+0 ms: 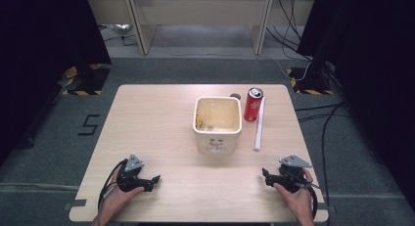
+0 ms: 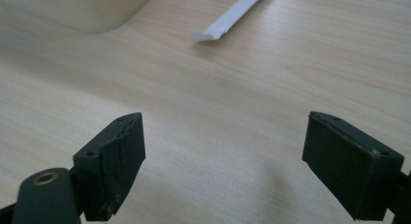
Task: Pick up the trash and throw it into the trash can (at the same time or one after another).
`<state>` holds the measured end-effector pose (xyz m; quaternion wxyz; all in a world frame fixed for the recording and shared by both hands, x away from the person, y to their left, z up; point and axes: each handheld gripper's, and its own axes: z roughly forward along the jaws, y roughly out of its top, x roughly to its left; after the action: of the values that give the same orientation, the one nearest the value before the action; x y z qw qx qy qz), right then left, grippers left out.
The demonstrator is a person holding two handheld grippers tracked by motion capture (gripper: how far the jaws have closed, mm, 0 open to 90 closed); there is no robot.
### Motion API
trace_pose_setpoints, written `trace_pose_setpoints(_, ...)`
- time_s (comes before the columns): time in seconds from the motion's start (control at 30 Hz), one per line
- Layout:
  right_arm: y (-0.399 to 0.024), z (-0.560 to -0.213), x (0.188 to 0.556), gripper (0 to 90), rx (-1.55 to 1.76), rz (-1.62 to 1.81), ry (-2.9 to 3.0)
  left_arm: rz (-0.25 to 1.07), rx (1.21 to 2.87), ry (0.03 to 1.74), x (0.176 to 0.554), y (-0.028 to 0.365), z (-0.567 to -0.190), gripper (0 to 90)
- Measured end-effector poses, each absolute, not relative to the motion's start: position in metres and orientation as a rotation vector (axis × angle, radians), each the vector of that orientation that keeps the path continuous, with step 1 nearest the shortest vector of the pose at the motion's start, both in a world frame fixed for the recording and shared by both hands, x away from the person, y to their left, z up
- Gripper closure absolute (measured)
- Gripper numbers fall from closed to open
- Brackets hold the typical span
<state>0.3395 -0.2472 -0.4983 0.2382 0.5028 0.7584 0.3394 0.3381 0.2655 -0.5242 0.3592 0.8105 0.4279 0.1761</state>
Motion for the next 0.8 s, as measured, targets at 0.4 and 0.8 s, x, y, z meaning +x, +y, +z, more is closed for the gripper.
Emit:
trace_pose_setpoints(0.4, -0.240, -0.473, 0.364, 22.2, 1.373, 0.957, 2.024, 0.456, 2.087, 1.104, 0.338, 0.266, -0.524, 7.4)
trace_pose_setpoints(0.8, -0.229, -0.461, 0.395, 26.8, 1.386, 1.000, 1.989, 0.455, 2.083, 1.106, 0.338, 0.265, -0.525, 7.4)
